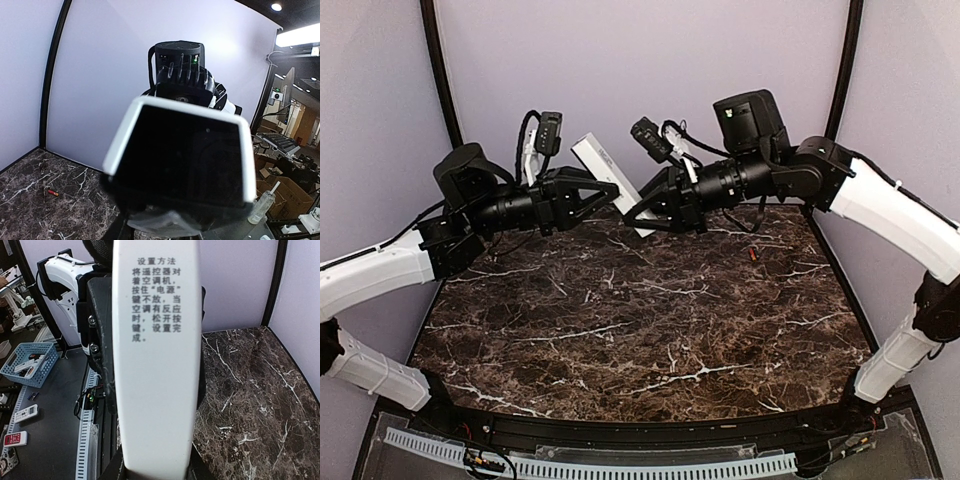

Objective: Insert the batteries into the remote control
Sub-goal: Pass from the right arm to the left, then remove the battery cover from the remote control.

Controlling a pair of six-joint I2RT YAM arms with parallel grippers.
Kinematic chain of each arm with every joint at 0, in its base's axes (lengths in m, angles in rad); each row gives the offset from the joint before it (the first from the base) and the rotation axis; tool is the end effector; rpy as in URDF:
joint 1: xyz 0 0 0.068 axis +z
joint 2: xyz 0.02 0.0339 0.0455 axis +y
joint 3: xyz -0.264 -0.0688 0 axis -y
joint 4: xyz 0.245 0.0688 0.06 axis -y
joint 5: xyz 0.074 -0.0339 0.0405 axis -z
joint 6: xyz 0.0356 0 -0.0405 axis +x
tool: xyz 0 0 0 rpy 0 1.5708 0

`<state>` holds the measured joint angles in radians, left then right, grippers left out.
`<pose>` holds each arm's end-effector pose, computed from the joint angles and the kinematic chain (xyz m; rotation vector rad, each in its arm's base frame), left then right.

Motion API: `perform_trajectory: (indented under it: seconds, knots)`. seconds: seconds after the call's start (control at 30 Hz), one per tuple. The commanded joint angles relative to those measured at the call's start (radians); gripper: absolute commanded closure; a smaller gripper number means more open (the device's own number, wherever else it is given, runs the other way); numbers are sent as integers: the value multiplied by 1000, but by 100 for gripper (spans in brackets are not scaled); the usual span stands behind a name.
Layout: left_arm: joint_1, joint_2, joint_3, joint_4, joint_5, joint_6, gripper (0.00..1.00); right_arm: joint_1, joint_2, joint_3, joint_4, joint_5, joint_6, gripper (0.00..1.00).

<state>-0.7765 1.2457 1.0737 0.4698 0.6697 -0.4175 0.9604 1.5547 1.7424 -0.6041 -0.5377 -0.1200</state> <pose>0.1877 -0.2153 0.4108 0.8643 1.2120 -1.4120 0.1805 0.2898 0.4398 -1.3723 1.5718 1.0622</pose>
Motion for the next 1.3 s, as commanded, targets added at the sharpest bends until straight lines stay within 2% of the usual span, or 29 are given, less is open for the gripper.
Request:
perform_trajectory:
  seconds: [0.0,0.1,0.17,0.2,0.27,0.3,0.33,0.4,0.43,0.47,0.53,0.63,0.7,0.83,1.07,1.17,1.27]
  knots:
    - [2,0,27,18,-5,-17,68,11,-39,-8,26,-10,-10,100]
    - [-6,3,30,31,8,-23,76,11,-32,-4,26,-17,-10,100]
    - [-12,5,28,40,13,-27,85,10,-33,-1,26,-20,-10,100]
    - [-13,4,24,45,14,-31,94,11,-35,0,26,-21,-10,100]
    - [-13,-1,14,68,16,-48,100,11,-42,-2,30,-10,-11,100]
    - [-13,-9,8,93,12,-62,100,11,-50,-7,37,2,-9,90]
    - [-13,-14,-4,106,5,-73,100,11,-61,-17,52,23,-8,71]
    - [-14,-31,-20,141,-38,-109,100,11,-107,-71,108,73,-12,19]
    - [-14,-42,-23,147,-80,-135,100,11,-137,-110,176,99,-31,5]
    - [-14,-45,-25,147,-100,-164,100,11,-169,-161,218,120,-44,2]
    - [-14,-54,-28,155,-154,-216,100,11,-243,-285,391,151,-108,1]
    - [-14,-59,-32,200,-202,-283,100,11,-307,-454,756,190,-150,1]
    - [-14,-57,-27,224,-206,-317,100,11,-300,-491,873,210,-182,1]
    - [-14,-58,-23,253,-197,-357,100,15,-235,-445,895,162,-256,2]
    - [-14,-51,-26,292,-187,-413,100,50,-163,-399,929,134,-374,13]
    - [-14,-49,-22,288,-184,-417,100,56,-156,-404,954,151,-379,21]
    - [-14,-52,-26,286,-190,-418,100,57,-152,-405,957,159,-372,32]
